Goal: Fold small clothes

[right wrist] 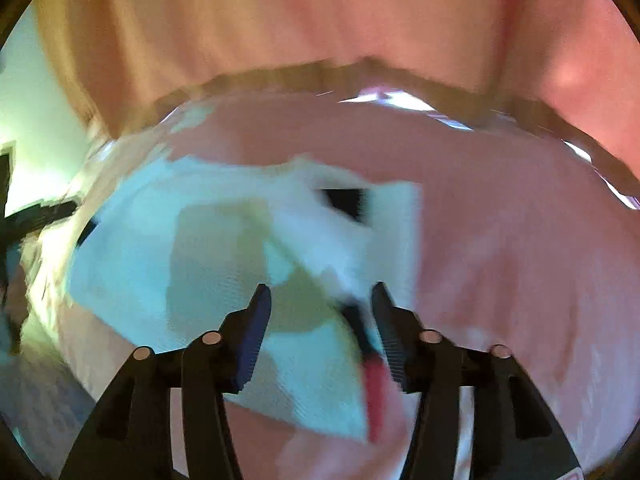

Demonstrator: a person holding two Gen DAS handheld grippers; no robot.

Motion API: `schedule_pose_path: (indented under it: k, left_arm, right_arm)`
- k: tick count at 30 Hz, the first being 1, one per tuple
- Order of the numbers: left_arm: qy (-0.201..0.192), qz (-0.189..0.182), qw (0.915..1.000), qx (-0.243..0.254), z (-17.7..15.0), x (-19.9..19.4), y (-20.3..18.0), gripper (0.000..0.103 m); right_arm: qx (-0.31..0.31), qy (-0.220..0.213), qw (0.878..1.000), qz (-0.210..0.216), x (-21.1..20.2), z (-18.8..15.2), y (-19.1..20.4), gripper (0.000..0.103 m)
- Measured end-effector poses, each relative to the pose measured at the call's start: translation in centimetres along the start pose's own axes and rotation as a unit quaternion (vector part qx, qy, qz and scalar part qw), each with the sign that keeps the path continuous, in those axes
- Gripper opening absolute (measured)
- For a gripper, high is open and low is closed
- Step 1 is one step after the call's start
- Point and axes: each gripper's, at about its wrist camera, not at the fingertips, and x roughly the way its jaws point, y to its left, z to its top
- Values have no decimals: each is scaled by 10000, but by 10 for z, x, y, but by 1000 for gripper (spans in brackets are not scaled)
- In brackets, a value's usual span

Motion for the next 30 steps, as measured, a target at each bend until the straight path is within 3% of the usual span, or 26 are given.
schedule_pose_path:
  k: [2,4,6,8,10,13,15,16,18,20,21,22,23,24,25,28,30]
  left_arm:
    - [268,161,9992,238,14,33,-11,64]
    - [488,330,9981,193,19,64,-10,54]
    - [548,501,9972,93,18,81,-1,54]
    - [516,618,9967,35,17,87,7,54]
    - [453,600,9972,19,21,85,8,55]
    - [242,647,9976,41,28,82,8,61]
    - [87,763,9970,97,34,82,7,68]
    - [80,810,9967,71,39,84,8,73]
    - [115,744,9972,6,43,89,10,84]
    - [241,663,9975,-4,44,99,13,85]
    - [298,632,9976,-19,44,103,14,81]
    - [345,610,9975,-31,43,107,15,55]
    - [405,604,9974,-22,43,111,16,42]
    - [394,526,9978,-54,45,110,17,18]
    - [363,399,9984,-144,47,107,19,4]
    - [66,59,9987,-497,58,88,21,4]
    - [-91,207,9987,-460,64,81,19,4]
  right_arm:
    - [-293,634,9966,441,41,16,19,3]
    - [-605,1092,9906,558,74,20,28,1]
    - [-758,901,9930,-89,88,34,22,1]
    - [-68,295,9981,-528,76,59,-14,1]
    - [421,-83,9968,-679,61,70,-42,12]
    - [591,20,9974,-411,61,69,-49,20]
    - [407,127,9986,-310,66,66,-43,52]
    - [334,197,9988,-312,71,66,-39,58]
    - [288,391,9987,-174,82,60,-39,59]
    - [352,573,9977,-108,98,55,-40,59]
    - [347,620,9974,-132,100,50,-42,51]
    - [378,618,9973,-114,104,50,-41,41]
    - [464,560,9973,-56,101,49,-40,15]
    - [586,510,9970,15,97,53,-40,11]
    - [706,393,9967,57,90,57,-41,11]
    - [742,-275,9968,82,61,73,-39,10]
    - [918,-529,9943,120,53,80,-43,10]
